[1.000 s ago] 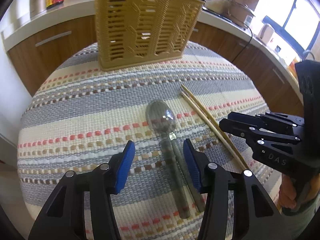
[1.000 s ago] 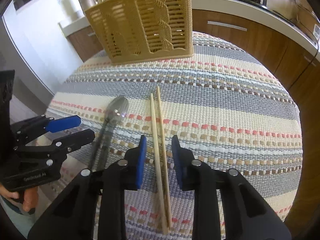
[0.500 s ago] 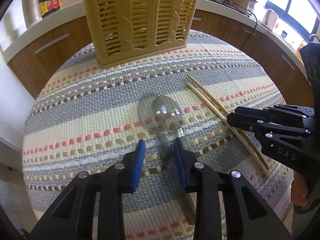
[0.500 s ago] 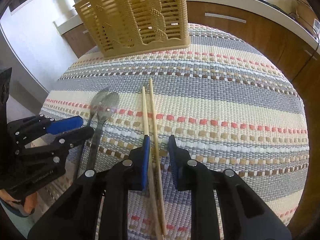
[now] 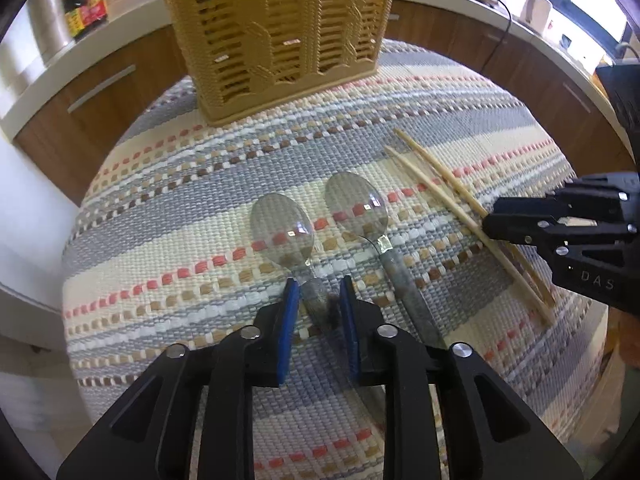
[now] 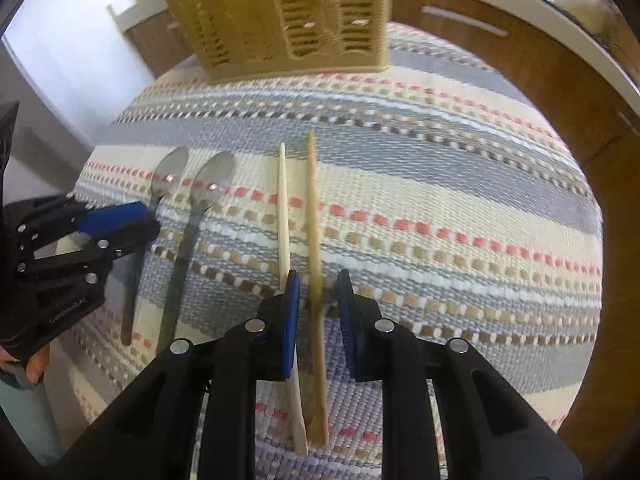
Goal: Organize utensils
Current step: 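Grasp a wooden chopstick with the right tool while the left tool grasps a clear spoon, then carry the chopstick and spoon over the yellow basket and open both tools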
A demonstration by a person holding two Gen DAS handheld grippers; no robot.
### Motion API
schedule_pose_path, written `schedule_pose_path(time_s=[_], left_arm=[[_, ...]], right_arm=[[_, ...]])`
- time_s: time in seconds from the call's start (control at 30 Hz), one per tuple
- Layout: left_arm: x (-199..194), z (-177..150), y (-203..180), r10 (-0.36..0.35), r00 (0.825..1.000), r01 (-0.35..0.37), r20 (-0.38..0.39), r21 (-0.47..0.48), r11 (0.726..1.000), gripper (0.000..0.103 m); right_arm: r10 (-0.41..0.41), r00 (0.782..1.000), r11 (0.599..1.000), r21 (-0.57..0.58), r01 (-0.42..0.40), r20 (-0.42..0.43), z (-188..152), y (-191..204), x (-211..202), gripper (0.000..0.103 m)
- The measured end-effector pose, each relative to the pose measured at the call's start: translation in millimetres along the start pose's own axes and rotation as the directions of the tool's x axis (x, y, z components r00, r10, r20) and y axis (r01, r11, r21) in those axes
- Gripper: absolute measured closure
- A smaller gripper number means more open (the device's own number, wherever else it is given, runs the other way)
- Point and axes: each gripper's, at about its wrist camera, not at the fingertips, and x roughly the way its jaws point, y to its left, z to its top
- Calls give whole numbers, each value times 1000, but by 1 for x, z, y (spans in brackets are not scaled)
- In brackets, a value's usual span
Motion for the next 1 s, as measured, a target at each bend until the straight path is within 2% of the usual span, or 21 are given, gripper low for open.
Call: schedule_pose_path(time_s=[0.13,0.23,0.3,0.37,0.6,0.8,0.9,1.0], left_arm=[[3,10,1,-16,998,15,-66,-19,1000,79],[5,14,1,-18,996,17,-90,-12,1000,79],[5,14,1,-2,995,1,-97,-11,1000,84],[6,14,-1,17,995,-17,-94,-2,1000,89],[0,8,4,24,998,-27,-58,-45,999,93],[-41,13,10,-4,996,10,87,-65,998,93],[-72,17,12,-13,984,27,178,-76,997,93],[-106,25,19,-28,959,58,282,-98,993,93]], right_arm=[[46,994,998,-43,-50,-104,20,3,8,86],[48,988,997,-58,-57,-144,30,3,12,86],[41,985,996,-72,-53,-166,33,4,14,87],[5,986,995,-95,-21,-166,35,7,15,99],[55,993,995,-73,-62,-101,28,4,6,99],[73,997,992,-103,-71,11,25,-2,-35,99],[92,992,989,-122,-81,92,30,-3,-62,99],[120,977,987,-129,-98,177,38,1,-89,99]])
